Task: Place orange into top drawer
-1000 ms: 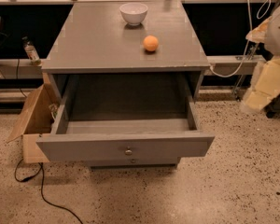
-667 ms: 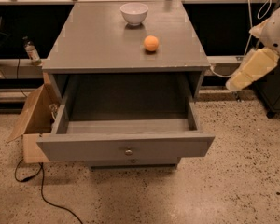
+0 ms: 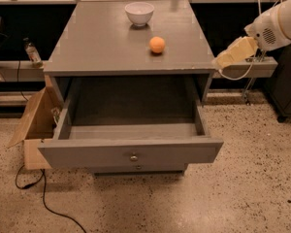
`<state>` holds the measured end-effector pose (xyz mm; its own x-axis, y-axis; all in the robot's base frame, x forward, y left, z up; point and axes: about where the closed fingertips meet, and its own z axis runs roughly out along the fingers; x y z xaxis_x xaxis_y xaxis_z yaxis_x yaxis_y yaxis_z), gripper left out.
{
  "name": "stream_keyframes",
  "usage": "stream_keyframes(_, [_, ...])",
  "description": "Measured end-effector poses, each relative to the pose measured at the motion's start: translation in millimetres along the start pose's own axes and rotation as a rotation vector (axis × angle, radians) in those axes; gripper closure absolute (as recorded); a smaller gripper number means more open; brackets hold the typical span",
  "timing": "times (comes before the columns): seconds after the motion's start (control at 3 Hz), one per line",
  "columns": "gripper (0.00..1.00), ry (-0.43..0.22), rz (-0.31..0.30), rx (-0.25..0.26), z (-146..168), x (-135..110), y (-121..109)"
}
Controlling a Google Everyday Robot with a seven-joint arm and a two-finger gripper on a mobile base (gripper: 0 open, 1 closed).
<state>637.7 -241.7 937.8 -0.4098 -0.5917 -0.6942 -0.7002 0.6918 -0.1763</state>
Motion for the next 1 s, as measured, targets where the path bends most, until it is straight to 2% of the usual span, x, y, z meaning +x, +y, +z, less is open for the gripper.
stream_keyframes(0.67, [0.0, -0.022, 0.013, -0.005, 19, -5, -2])
stream_keyframes(1.0, [0.0, -0.123, 0.054, -0.013, 51, -30, -8])
